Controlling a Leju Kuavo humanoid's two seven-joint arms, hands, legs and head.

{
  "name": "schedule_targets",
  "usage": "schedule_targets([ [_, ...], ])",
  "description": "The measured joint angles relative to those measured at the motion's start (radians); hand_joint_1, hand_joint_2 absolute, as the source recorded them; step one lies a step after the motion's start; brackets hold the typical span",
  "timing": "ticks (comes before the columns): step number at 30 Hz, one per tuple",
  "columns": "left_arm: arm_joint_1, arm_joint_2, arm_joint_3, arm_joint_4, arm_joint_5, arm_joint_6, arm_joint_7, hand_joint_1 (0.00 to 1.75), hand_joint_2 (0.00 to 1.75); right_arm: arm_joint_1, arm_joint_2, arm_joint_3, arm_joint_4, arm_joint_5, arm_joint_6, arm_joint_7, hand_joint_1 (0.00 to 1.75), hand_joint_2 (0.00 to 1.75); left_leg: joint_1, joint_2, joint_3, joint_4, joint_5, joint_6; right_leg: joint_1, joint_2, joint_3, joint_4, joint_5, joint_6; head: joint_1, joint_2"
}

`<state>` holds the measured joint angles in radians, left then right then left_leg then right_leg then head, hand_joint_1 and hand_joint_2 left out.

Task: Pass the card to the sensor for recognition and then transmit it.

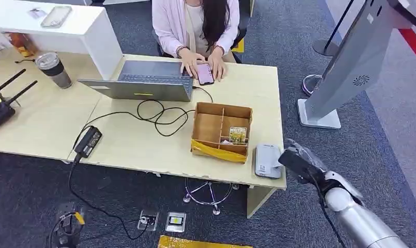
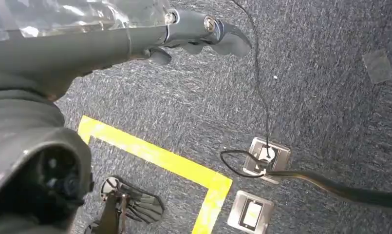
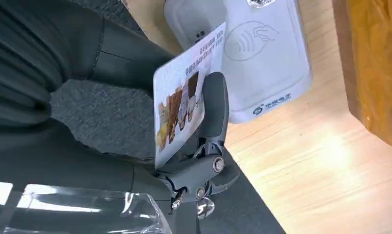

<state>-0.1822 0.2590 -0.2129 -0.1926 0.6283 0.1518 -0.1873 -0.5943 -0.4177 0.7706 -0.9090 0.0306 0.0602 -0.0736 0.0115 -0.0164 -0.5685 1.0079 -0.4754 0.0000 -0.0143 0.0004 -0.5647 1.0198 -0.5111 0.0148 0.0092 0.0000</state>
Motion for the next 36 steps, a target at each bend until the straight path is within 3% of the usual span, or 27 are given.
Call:
schedule_targets([
  [6, -0.001, 0.000, 0.000, 0.000, -0.010, -0.010, 0.000, 0.00, 0.00, -0.054, -0.021, -0.030, -0.072, -0.089, 0.084, 0.030, 1.75, 1.75, 0.000, 0.000, 0.000, 0.000, 0.000, 0.000, 0.000, 0.000, 0.000, 0.000, 0.000, 0.000, 0.000, 0.000],
  [13, -0.023, 0.000, -0.008, 0.000, -0.038, -0.021, 0.000, 0.00, 0.00, -0.192, -0.027, -0.045, -0.137, -0.060, 0.145, 0.046, 1.75, 1.75, 0.000, 0.000, 0.000, 0.000, 0.000, 0.000, 0.000, 0.000, 0.001, 0.001, 0.000, 0.000, 0.000, 0.000],
  [20, -0.064, -0.007, -0.019, -0.003, -0.080, -0.039, 0.002, 0.00, 0.00, -0.341, 0.069, -0.021, -0.087, 0.014, 0.138, -0.028, 1.75, 1.75, 0.001, -0.001, 0.000, 0.000, 0.001, 0.000, 0.001, -0.001, 0.000, 0.001, 0.000, 0.000, 0.000, 0.000],
  [24, -0.097, -0.016, -0.042, -0.004, -0.111, -0.051, 0.032, 0.00, 0.00, -0.407, 0.157, -0.002, 0.013, 0.033, 0.121, -0.068, 1.75, 1.75, 0.001, -0.001, -0.001, 0.000, 0.001, -0.001, 0.001, 0.000, 0.000, 0.001, 0.000, 0.000, 0.000, 0.000],
  [28, -0.123, -0.024, -0.063, -0.009, -0.130, -0.052, 0.068, 0.00, 0.00, -0.433, 0.236, 0.011, 0.112, 0.042, 0.103, -0.090, 1.75, 1.75, 0.001, -0.001, -0.001, 0.000, 0.001, -0.001, 0.001, 0.000, 0.000, 0.001, 0.000, 0.000, 0.000, 0.000],
  [36, -0.140, -0.038, -0.090, -0.011, -0.143, -0.049, 0.098, 0.00, 0.00, -0.440, 0.338, 0.021, 0.261, 0.053, 0.086, -0.103, 1.75, 1.75, 0.001, -0.001, -0.001, 0.000, 0.001, -0.001, 0.001, 0.000, -0.001, 0.001, 0.000, 0.000, 0.000, 0.000],
])
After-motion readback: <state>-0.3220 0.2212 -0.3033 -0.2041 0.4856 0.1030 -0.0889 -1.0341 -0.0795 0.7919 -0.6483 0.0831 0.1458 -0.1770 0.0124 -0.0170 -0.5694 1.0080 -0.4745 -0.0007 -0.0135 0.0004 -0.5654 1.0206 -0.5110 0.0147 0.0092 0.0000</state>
